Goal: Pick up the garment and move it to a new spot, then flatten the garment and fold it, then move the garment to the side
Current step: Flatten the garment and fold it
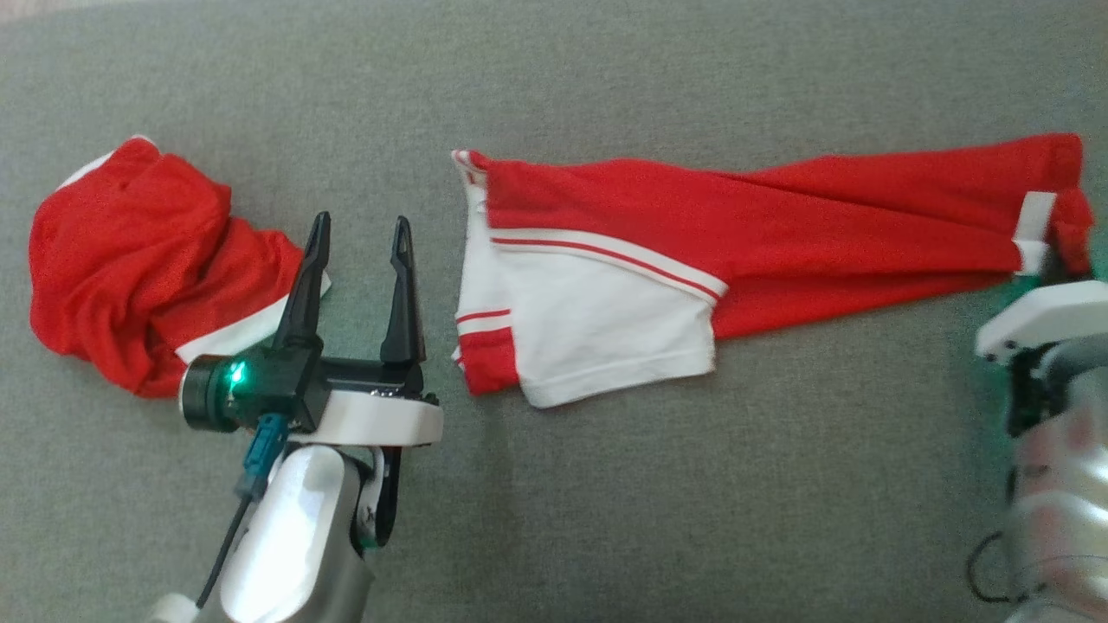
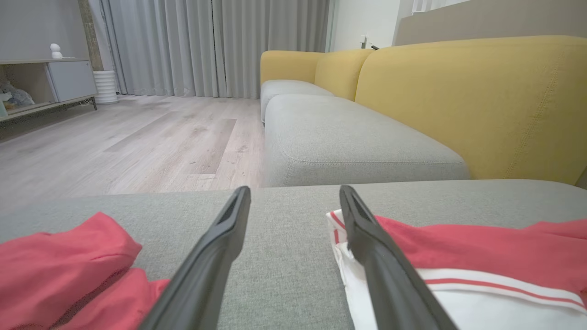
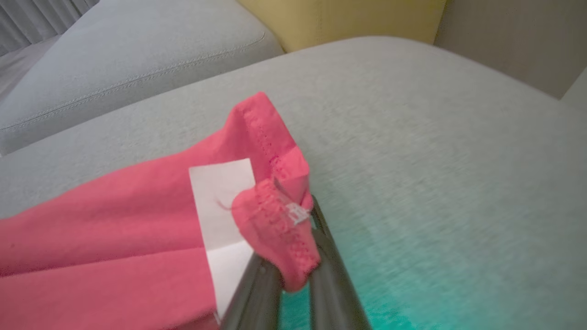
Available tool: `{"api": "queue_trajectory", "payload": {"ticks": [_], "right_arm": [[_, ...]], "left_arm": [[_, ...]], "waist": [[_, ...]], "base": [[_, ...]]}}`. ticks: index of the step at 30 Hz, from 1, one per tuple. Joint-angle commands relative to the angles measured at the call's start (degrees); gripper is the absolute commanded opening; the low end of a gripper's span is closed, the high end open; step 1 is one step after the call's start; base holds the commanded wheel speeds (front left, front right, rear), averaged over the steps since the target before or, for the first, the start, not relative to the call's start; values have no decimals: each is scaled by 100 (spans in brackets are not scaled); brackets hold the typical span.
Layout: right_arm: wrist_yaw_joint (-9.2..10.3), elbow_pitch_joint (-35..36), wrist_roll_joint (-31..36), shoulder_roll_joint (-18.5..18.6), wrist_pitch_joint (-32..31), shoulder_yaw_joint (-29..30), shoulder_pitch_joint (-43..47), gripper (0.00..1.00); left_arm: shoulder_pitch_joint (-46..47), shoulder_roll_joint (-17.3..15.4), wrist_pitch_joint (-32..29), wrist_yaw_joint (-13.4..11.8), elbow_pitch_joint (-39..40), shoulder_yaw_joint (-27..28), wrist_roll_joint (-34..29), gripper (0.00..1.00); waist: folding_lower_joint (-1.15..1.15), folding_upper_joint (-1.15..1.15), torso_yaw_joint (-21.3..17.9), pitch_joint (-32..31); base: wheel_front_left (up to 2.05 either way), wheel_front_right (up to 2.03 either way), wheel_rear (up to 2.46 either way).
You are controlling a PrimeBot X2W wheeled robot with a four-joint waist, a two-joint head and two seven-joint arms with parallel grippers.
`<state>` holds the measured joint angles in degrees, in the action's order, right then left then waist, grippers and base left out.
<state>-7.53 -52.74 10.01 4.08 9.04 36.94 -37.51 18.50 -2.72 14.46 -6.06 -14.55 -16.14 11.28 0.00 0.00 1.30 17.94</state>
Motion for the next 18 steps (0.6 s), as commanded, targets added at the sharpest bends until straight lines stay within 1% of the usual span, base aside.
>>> {"api": "queue_trajectory", "payload": {"ticks": [1, 6, 10, 13, 18], "right_arm": [[4, 163, 21, 186, 83, -97, 4, 0], [4, 224, -17, 793, 90, 107, 163, 0], [4, 250, 24, 1126, 85, 265, 278, 0], [4, 288, 21, 1133, 127, 247, 261, 0], [4, 470, -50, 809, 267, -139, 247, 0]], "left_arm": [[121, -16, 53, -18, 166, 221, -1, 100], [39, -16, 53, 0, 165, 235, 38, 100], [-20, -16, 53, 16, 144, 227, 74, 100], [-72, -16, 53, 23, 137, 237, 102, 100], [-176, -16, 53, 26, 125, 258, 125, 100]], "waist": [[0, 0, -39, -60], [0, 0, -92, -248], [0, 0, -91, -404], [0, 0, -88, -523], [0, 0, -90, -727]], "base": [[0, 0, 0], [0, 0, 0], [0, 0, 0], [0, 0, 0], [0, 0, 0]]}}
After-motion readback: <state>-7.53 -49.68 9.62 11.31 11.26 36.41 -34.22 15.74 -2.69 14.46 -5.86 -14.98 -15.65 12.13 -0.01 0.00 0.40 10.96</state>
